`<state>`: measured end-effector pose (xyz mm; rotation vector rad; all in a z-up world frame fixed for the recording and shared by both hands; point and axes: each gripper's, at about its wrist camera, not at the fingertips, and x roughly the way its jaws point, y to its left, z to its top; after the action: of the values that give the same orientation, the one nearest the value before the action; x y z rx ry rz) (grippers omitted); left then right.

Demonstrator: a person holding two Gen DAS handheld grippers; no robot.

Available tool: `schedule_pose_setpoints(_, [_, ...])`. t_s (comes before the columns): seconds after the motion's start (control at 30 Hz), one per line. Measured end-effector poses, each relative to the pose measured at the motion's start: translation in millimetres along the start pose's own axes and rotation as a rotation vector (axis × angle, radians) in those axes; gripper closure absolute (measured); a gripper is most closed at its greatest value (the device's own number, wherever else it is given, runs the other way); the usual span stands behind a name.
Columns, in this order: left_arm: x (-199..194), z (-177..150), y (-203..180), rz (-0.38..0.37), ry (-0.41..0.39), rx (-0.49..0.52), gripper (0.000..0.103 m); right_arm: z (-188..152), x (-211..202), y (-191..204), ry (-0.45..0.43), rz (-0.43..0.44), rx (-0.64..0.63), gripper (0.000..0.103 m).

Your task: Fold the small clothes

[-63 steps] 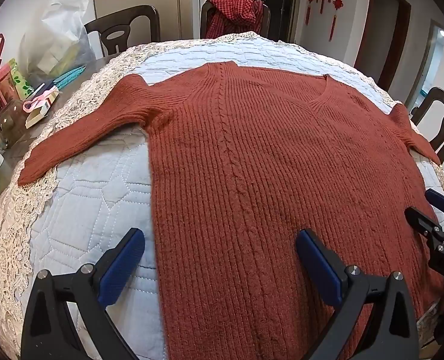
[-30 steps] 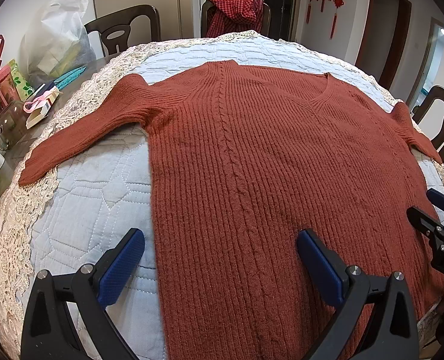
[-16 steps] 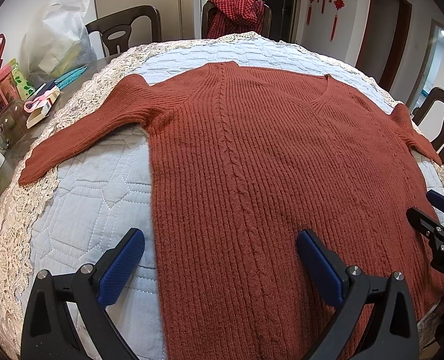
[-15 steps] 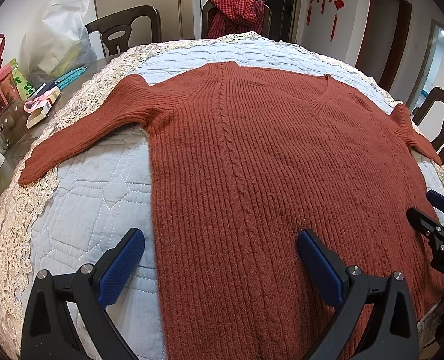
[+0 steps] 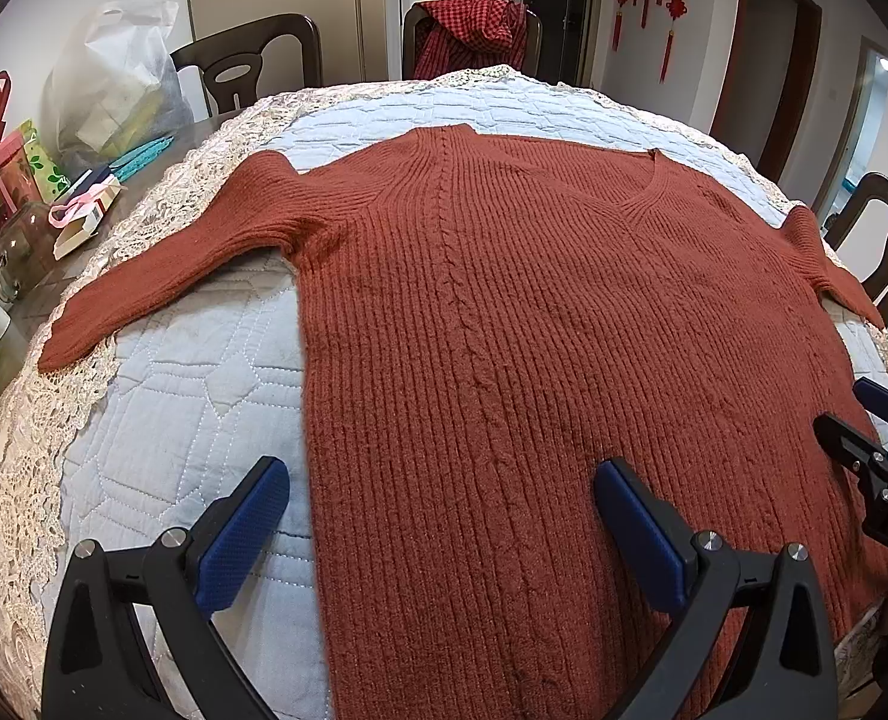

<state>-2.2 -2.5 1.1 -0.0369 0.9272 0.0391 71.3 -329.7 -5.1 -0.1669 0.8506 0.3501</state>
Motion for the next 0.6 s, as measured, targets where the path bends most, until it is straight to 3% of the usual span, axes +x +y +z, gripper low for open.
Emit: schedule_pose_setpoints(0.6, [-0.7,1.3,0.1,0.001,-0.003,0.0,0.0,-0.2,0.1,0.5,0.0,-0.002,-0.001,0.026])
